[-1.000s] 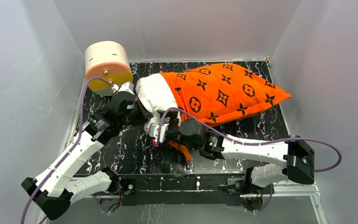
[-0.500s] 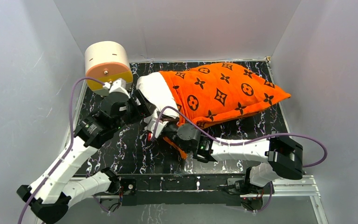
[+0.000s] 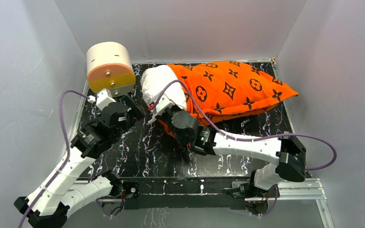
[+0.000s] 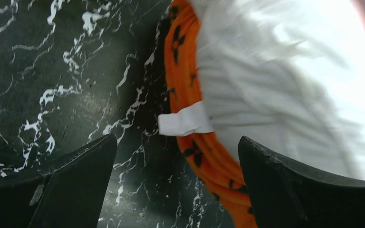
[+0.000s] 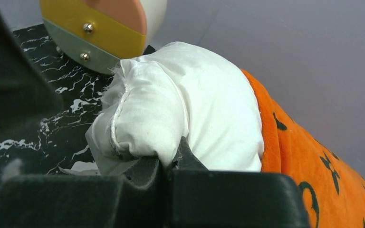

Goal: Remove the pillowcase from the pillow
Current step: Remove the pillow from the pillowcase.

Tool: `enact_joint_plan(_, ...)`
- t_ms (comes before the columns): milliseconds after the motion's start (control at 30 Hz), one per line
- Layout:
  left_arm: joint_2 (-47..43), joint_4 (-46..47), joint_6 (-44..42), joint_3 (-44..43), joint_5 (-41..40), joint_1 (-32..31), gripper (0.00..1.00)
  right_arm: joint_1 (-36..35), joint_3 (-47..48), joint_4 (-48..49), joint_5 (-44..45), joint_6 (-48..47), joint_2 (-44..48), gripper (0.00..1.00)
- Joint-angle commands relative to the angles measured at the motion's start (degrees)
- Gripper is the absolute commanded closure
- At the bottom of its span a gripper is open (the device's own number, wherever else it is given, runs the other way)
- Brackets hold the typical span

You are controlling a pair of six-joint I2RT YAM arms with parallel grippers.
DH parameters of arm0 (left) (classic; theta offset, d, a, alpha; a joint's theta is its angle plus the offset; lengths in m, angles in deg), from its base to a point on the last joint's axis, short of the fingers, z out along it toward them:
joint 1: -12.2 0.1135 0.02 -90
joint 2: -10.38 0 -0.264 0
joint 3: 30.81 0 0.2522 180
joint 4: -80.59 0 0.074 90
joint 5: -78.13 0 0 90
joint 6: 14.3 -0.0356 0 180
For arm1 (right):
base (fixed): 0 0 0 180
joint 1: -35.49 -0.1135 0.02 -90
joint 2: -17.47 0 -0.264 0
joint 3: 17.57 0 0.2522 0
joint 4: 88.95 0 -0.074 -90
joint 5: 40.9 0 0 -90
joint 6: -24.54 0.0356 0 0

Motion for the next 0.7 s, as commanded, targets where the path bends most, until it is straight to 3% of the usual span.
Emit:
enact_joint_plan(0,0.61,2.68,4.22,5.52,3.74,2.48,0.02,0.76,8.79,4.05,8.06,5.4,1.5,1.0)
enact_joint_plan(67,0.74,6.06,2.97,7.12,9.45,7.5,0.02,0.74,10.36,1.77,7.43,7.0,1.47,1.0)
enact_joint_plan(167,3.97,11.07,0.45,8.95,26.01,20.54,0.02,0.77,12.71,-1.74,6.43,9.8,1.47,1.0)
enact_joint_plan(233,6.49,19.34,-0.43,11.52,39.73,28.8,0.02,0.76,13.95,-3.41,5.91,11.46,1.4,1.0)
enact_joint_plan(300,8.12,30.19,1.07,15.5,49.88,33.06,0.02,0.72,14.82,-4.59,4.87,12.6,1.42,1.0)
enact_joint_plan(467,14.19,47.01,5.18,21.03,62.08,34.61,0.02,0.76,17.2,-6.99,3.41,14.34,0.55,1.0)
enact_joint_plan(667,15.64,56.18,10.84,28.07,65.99,34.59,0.05,0.76,19.5,-7.77,2.64,15.03,-0.81,1.0)
